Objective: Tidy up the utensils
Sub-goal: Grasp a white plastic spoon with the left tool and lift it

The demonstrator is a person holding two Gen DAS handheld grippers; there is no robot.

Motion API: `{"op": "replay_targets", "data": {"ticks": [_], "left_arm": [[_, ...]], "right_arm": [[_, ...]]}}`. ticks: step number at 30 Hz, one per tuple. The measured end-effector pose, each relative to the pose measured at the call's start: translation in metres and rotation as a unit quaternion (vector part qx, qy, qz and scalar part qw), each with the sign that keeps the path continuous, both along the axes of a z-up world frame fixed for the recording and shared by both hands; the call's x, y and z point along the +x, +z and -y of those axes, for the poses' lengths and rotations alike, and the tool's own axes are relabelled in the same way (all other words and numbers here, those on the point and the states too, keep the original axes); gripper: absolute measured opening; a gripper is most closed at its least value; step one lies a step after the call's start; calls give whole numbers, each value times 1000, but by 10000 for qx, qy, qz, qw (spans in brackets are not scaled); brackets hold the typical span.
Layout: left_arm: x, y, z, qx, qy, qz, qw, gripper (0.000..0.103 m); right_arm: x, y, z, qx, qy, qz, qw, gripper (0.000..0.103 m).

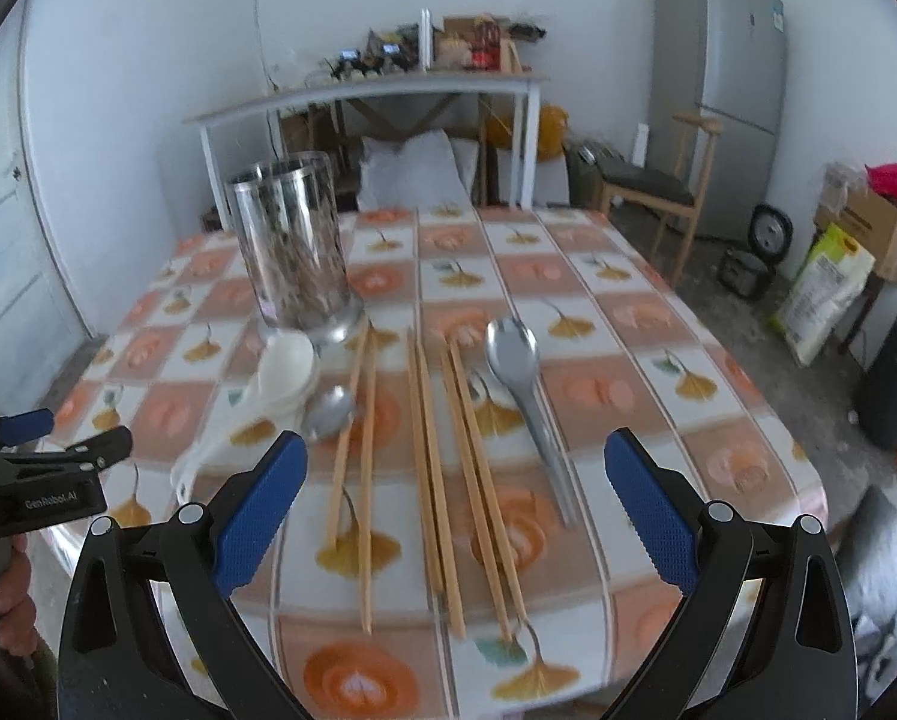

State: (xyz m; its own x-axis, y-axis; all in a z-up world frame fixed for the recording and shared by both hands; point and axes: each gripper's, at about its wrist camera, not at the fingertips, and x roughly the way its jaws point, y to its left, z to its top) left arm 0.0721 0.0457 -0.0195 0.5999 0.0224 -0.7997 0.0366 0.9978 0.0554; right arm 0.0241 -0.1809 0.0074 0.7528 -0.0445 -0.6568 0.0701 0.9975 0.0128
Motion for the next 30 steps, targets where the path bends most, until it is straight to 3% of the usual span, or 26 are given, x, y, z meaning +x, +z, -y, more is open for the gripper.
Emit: {"op": "replay_targets", "data": {"ticks": [3, 8, 17, 20, 22, 25, 30], "left_arm": [[15, -3, -4, -254, -321, 30, 9992, 97], [35, -10, -15, -1391, -847, 86, 9866, 97], [64, -22, 9, -1415, -1361, -12, 9805, 97], [69, -26, 20, -1325, -1605, -42, 9781, 82], [75, -31, 27, -1271, -1771, -137, 9759, 63], [81, -42, 36, -1176, -1939, -357, 9733, 44], [84, -56, 48, -828, -2105, -581, 9723, 21]], "right_arm": [[11, -2, -3, 158, 424, 133, 9989, 95], [27, -11, -11, 87, 606, 97, 9981, 95], [46, -32, -9, 234, 651, -261, 9973, 95], [51, -39, -8, 279, 666, -343, 9968, 94], [52, -43, -8, 304, 664, -375, 9966, 94], [55, -48, -8, 349, 658, -445, 9962, 94], [58, -54, -6, 392, 640, -494, 9960, 94]]}}
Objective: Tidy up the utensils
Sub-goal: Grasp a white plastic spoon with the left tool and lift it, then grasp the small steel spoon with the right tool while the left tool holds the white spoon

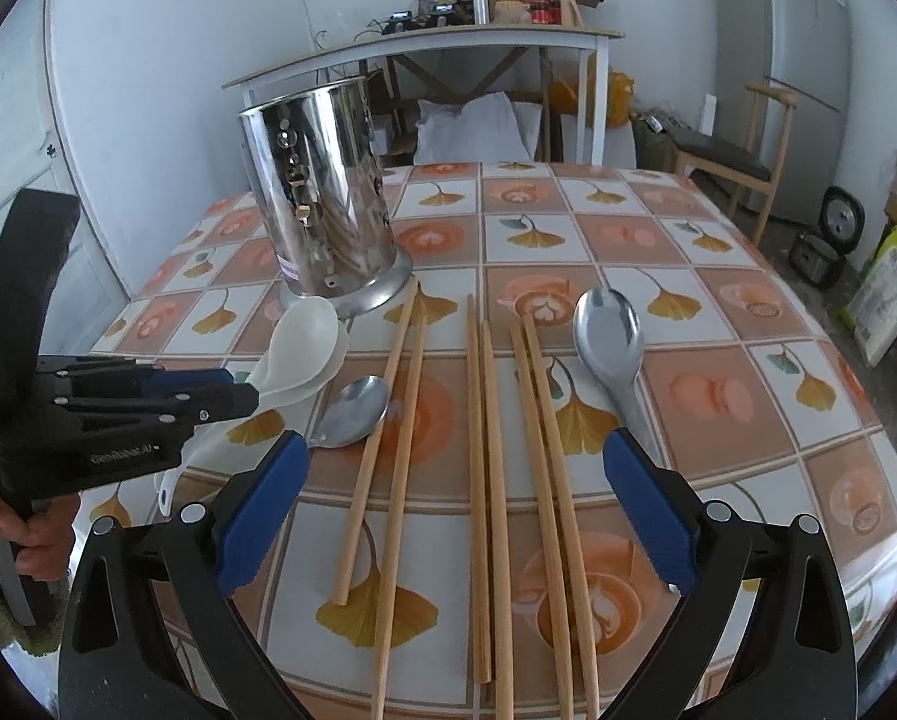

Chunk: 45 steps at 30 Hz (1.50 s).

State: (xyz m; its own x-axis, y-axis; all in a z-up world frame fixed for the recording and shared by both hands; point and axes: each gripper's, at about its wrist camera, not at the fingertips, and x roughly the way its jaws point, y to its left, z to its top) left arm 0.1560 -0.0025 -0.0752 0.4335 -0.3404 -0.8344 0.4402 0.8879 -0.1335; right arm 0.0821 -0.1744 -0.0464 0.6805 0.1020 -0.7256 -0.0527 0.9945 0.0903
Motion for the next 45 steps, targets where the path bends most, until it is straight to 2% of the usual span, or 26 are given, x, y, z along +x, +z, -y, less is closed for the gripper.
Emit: {"op": "replay_targets", "data": {"ticks": [6, 11, 17, 20, 24, 28, 30, 32, 33, 34, 36, 37, 40, 43, 45], "left_arm": [[2, -10, 3, 257, 44, -121, 9996, 11], [3, -10, 3, 279, 121, -109, 9995, 9], [-2, 7, -7, 151, 346, -136, 9992, 9], [-9, 17, -22, 80, 647, -286, 9975, 9], [-21, 16, -53, 122, 1398, -527, 9887, 9], [-35, 2, -79, 63, 2160, -800, 9731, 9], [-40, -5, -86, -34, 2352, -946, 9673, 10], [-44, -8, -88, -59, 2419, -994, 9652, 10], [-46, -7, -88, -73, 2381, -981, 9662, 14], [-47, -5, -89, -106, 2322, -968, 9678, 25], [-48, 5, -93, -256, 2176, -825, 9722, 40], [-48, 10, -96, -322, 2108, -718, 9744, 44], [-36, 19, -102, -202, 1884, -449, 9809, 52], [-14, 15, -109, 28, 1779, -380, 9833, 52], [-2, 11, -113, 18, 1590, -332, 9867, 52]], "right_arm": [[3, -5, 3, 77, -20, -55, 10000, 94], [0, -3, 5, 103, -26, -29, 9999, 94], [-4, 3, 7, 106, -71, 43, 9999, 94], [-6, 5, 8, 116, -62, 67, 9999, 94], [-8, 7, 4, 136, 2, 83, 9999, 94], [-12, 10, -3, 130, 99, 107, 9998, 94], [-12, 12, -6, 110, 141, 109, 9998, 94], [-13, 13, -9, 79, 173, 119, 9997, 94], [-13, 14, -9, 68, 176, 122, 9997, 94], [-13, 14, -10, 56, 176, 121, 9998, 94], [-13, 14, -10, 39, 166, 103, 9998, 94], [-12, 13, -10, 36, 160, 91, 9998, 94], [-10, 12, -12, 29, 156, 58, 9999, 94], [-9, 11, -15, 15, 183, 48, 9998, 94], [-9, 12, -18, -19, 209, 45, 9998, 94]]}}
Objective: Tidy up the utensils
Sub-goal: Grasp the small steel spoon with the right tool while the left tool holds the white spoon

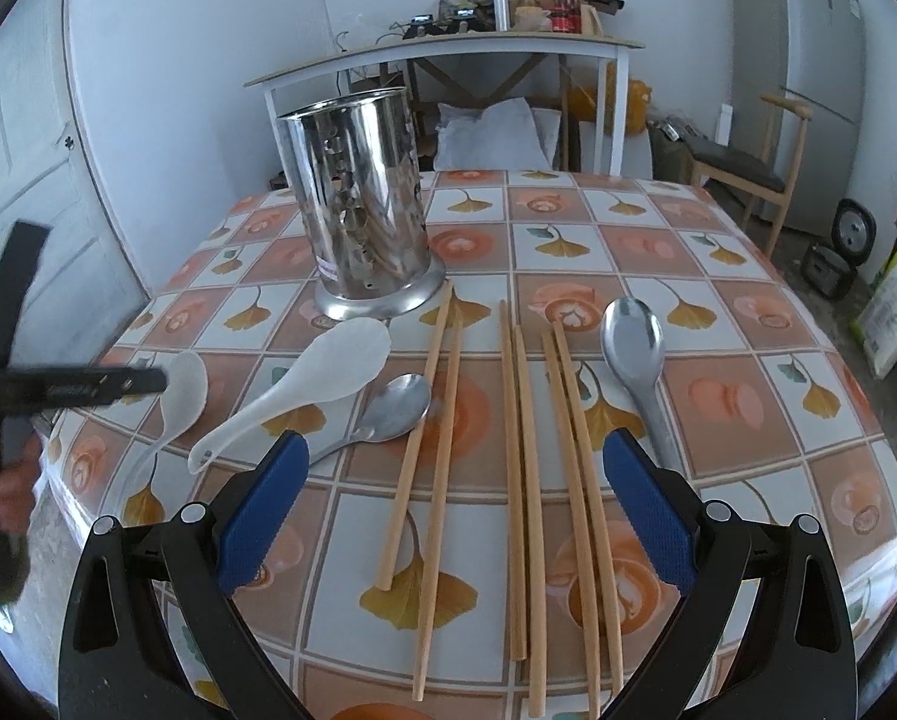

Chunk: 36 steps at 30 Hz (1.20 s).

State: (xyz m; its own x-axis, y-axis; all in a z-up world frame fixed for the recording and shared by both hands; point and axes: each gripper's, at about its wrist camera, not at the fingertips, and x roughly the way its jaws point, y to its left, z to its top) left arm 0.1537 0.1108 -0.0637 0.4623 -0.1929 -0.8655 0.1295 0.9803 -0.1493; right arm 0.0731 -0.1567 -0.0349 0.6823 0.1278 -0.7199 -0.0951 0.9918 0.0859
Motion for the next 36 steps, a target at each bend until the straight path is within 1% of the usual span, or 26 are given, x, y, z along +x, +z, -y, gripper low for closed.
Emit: {"op": "replay_targets", "data": {"ticks": [1, 5, 7, 8, 10, 11, 13, 14, 16, 21, 26, 28, 29, 31, 32, 34, 36], "left_arm": [[6, -3, 1, -72, -188, -34, 9998, 52], [22, -14, 4, -78, -638, -115, 9979, 51], [26, -16, 6, -81, -776, -164, 9968, 41], [27, -16, 6, -82, -825, -176, 9964, 39], [28, -17, 9, -105, -958, -204, 9951, 28], [28, -17, 10, -86, -978, -208, 9949, 25], [29, -18, 11, -65, -1013, -230, 9946, 16], [29, -18, 10, -72, -1007, -231, 9946, 14], [28, -18, 10, -82, -982, -207, 9949, 6], [22, -14, 8, -120, -902, -115, 9958, 4], [10, -5, 7, -81, -787, 97, 9968, 4], [3, 1, 5, -134, -720, 222, 9971, 4], [1, 3, 5, -160, -692, 256, 9971, 4], [-4, 7, 3, -182, -587, 333, 9976, 4], [-6, 8, 2, -192, -548, 362, 9977, 4], [-10, 10, -1, -257, -482, 403, 9977, 4], [-12, 11, -3, -284, -411, 428, 9978, 4]], "right_arm": [[0, 0, -1, -21, 5, -8, 10000, 94], [3, -3, 0, -50, -26, -61, 10000, 94], [5, -4, 1, -66, -47, -84, 9999, 94], [6, -4, 1, -69, -51, -90, 9999, 94], [7, -5, 1, -73, -48, -102, 9999, 94], [7, -5, 0, -80, -39, -107, 9999, 94], [7, -5, -1, -94, -24, -100, 9999, 94], [7, -5, -1, -97, -17, -90, 9999, 94], [7, -3, -1, -110, -13, -56, 9999, 94], [8, 4, 5, -65, 7, 39, 10000, 94], [20, 6, 13, 446, 208, -55, 9988, 80], [27, 3, 13, 636, 312, -151, 9974, 70], [31, 1, 13, 745, 375, -208, 9963, 68], [38, -5, 13, 931, 457, -342, 9940, 57], [45, -9, 13, 1081, 537, -448, 9917, 54], [53, -16, 12, 1207, 612, -573, 9891, 43], [63, -23, 11, 1274, 689, -714, 9869, 37]]}}
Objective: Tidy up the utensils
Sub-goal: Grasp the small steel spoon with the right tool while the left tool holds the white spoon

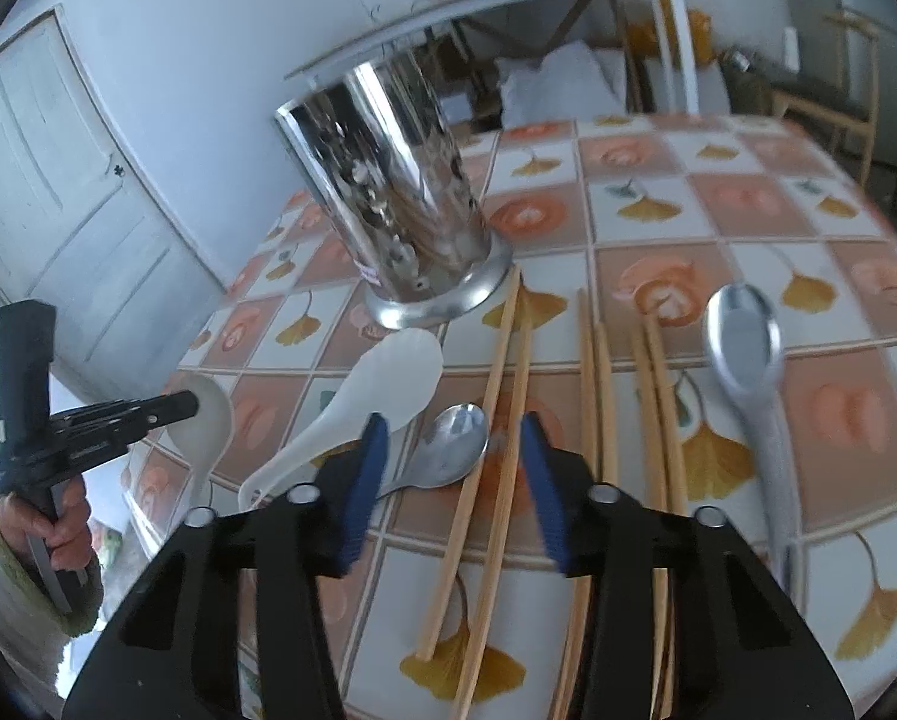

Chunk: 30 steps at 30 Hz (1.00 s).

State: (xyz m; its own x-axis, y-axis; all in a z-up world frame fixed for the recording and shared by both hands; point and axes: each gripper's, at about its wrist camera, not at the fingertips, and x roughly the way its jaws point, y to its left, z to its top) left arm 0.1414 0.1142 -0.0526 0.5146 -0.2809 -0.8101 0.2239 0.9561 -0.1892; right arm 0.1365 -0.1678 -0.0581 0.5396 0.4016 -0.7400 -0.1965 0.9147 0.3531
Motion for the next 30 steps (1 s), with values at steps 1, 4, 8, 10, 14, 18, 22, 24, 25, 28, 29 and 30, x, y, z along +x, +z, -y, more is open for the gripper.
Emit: {"op": "replay_targets", "data": {"ticks": [1, 4, 8, 10, 14, 18, 22, 24, 25, 28, 29, 30], "left_arm": [[-1, 0, -1, -13, 21, 9, 10000, 4], [-2, -1, -4, -52, 60, 0, 10000, 4], [-1, -4, -7, -68, 97, -49, 9999, 4], [0, -5, -8, -84, 108, -63, 9999, 4], [1, -7, -8, -78, 91, -80, 9999, 4], [2, -8, -7, -88, 78, -96, 9999, 4], [2, -8, -7, -87, 82, -100, 9999, 4], [2, -8, -7, -83, 85, -101, 9999, 4], [2, -8, -7, -84, 82, -103, 9999, 4], [2, -8, -7, -72, 83, -100, 9999, 4], [2, -8, -7, -74, 82, -99, 9999, 4], [2, -8, -7, -73, 80, -97, 9999, 4]], "right_arm": [[4, -3, -1, 14, 33, -16, 10000, 35], [14, -12, -5, -87, 183, -80, 9998, 29], [22, -21, -12, -232, 384, -162, 9989, 26], [22, -23, -14, -266, 469, -168, 9984, 26], [25, -31, -18, -350, 624, -215, 9972, 26], [27, -37, -20, -405, 699, -240, 9964, 26], [26, -38, -20, -504, 735, -217, 9958, 15], [25, -37, -20, -570, 737, -175, 9955, 9], [24, -37, -20, -578, 744, -166, 9954, 9], [24, -36, -19, -580, 737, -138, 9955, 7], [23, -35, -18, -572, 727, -125, 9956, 7], [23, -34, -18, -568, 717, -110, 9957, 7]]}}
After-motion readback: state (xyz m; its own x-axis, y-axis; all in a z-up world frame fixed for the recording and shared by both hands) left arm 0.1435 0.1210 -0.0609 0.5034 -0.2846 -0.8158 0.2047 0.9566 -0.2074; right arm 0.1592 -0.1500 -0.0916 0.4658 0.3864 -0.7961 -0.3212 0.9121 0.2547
